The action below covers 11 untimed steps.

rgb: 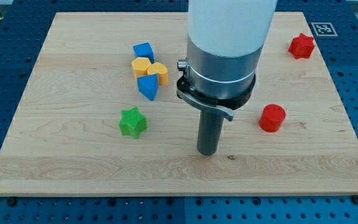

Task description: Push the green star to the center

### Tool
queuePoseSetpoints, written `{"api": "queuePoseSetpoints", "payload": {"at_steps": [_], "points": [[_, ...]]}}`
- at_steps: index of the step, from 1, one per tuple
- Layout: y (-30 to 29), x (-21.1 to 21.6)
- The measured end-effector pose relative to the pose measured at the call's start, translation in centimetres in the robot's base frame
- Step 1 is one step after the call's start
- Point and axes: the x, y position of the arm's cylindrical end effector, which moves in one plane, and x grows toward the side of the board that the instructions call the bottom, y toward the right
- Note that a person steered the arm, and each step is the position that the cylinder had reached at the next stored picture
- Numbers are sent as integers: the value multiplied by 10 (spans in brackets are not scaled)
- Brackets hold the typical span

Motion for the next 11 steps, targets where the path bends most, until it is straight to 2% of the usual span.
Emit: {"api": "queuePoseSetpoints", "payload": {"at_steps": [4, 6, 7, 8, 9, 11], "points": [[-2, 2], [-97, 27], [-140, 18], [-153, 6], [-153, 6], [-153, -44]]}}
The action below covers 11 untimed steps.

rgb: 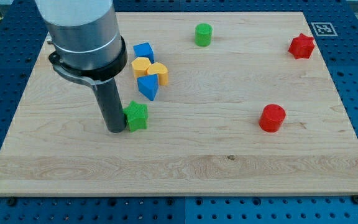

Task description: Push the green star to the center

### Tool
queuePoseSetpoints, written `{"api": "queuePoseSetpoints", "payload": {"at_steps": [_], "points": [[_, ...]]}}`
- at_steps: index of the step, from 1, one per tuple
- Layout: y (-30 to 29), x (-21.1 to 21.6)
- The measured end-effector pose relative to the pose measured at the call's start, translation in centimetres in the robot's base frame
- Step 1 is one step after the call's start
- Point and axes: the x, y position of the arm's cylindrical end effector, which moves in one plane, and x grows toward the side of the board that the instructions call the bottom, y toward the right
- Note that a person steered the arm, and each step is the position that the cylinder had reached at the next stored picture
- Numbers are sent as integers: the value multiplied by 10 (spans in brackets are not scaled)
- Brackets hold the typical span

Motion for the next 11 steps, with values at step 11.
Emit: {"api": "queuePoseSetpoints", "payload": {"at_steps": [11], "points": [[133, -52]]}}
